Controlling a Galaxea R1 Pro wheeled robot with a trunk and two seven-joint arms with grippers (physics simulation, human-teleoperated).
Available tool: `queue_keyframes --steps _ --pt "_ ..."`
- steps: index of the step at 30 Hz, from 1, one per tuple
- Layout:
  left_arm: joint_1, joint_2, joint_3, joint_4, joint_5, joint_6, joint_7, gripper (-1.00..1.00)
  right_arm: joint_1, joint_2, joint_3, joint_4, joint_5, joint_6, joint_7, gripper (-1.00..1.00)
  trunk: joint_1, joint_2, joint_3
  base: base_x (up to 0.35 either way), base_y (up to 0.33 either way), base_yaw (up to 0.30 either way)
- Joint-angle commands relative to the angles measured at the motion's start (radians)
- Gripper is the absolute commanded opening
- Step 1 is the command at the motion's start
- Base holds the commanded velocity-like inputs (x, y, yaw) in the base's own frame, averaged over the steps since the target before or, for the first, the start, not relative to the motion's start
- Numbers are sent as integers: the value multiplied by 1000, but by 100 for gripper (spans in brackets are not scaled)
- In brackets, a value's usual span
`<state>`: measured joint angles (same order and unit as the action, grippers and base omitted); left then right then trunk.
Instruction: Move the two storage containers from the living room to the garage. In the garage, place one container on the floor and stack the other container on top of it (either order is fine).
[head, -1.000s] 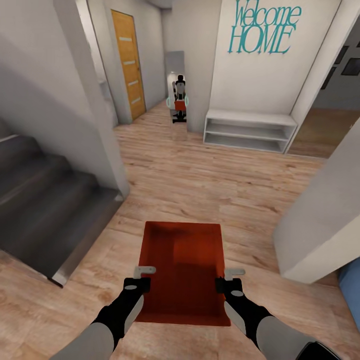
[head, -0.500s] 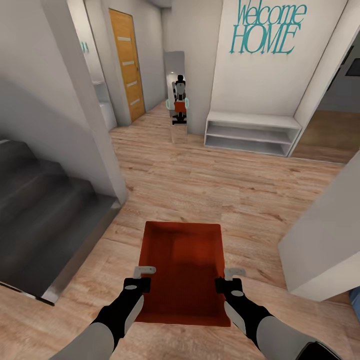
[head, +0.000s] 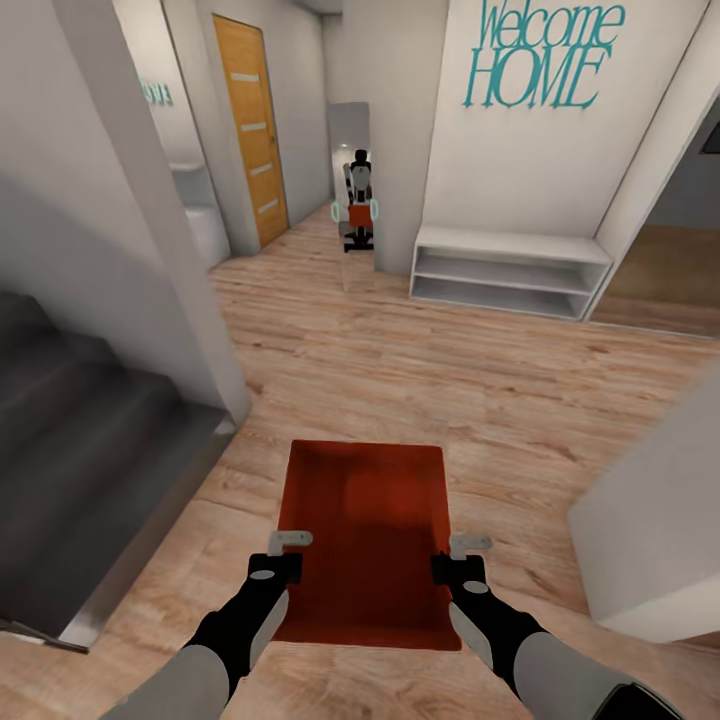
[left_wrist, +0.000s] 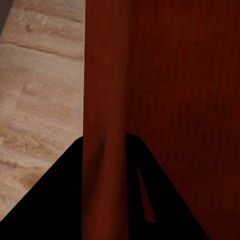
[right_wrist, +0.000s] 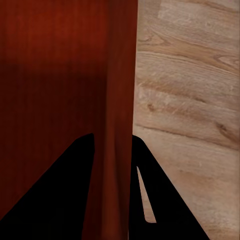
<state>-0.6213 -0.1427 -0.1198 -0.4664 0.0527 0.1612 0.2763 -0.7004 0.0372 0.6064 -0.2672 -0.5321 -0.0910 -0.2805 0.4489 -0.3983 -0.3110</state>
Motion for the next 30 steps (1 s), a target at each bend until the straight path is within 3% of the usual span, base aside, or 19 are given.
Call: queue_keyframes --steps 1,30 --pt "0 2 -17 0 33 43 11 -100 -2 -11 -13 -1 10 -22 -19 -100 1 -2 -2 322 0 0" --pt "0 0 -18 9 35 40 11 -100 -2 -9 -13 -3 11 -22 -19 -100 1 -2 -2 322 0 0"
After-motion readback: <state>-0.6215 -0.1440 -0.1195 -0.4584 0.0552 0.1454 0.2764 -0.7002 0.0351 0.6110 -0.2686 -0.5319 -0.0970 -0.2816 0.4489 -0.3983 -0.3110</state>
